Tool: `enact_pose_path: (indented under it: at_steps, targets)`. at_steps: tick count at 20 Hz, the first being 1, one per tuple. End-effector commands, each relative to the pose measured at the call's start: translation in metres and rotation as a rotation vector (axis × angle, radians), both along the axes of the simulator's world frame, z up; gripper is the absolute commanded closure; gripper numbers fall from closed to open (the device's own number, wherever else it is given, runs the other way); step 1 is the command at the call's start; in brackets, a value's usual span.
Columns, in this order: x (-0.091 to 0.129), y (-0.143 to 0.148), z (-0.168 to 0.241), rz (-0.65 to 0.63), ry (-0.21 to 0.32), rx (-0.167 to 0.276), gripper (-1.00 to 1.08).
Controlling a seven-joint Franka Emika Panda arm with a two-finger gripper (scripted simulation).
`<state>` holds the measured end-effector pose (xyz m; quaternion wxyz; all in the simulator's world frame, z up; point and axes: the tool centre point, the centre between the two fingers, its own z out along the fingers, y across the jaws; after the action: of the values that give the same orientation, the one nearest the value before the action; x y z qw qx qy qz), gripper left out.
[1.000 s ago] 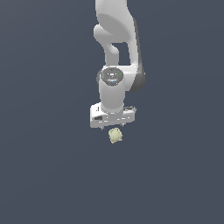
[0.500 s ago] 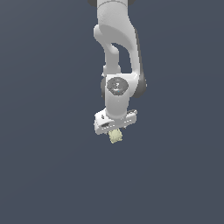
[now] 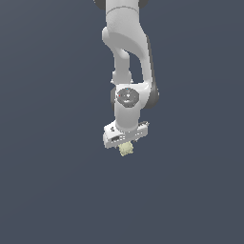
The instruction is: Pick up the object and move it to a goal position.
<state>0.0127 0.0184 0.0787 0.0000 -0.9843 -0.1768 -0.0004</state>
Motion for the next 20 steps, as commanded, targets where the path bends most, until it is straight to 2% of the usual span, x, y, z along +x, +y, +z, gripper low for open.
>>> enact_pose_path:
  at_steps: [1,10,11,20]
  targets:
    - [-0.001,0.0,-0.012,0.002,0.001,0.0,-0.92]
    - [0.0,0.0,-0.039,0.005,0.001,0.0,-0.92]
    - [0.0,0.0,-0.039,0.005,0.001,0.0,1.08]
    - [0.0,0.0,-0.039,0.005,0.001,0.0,1.08]
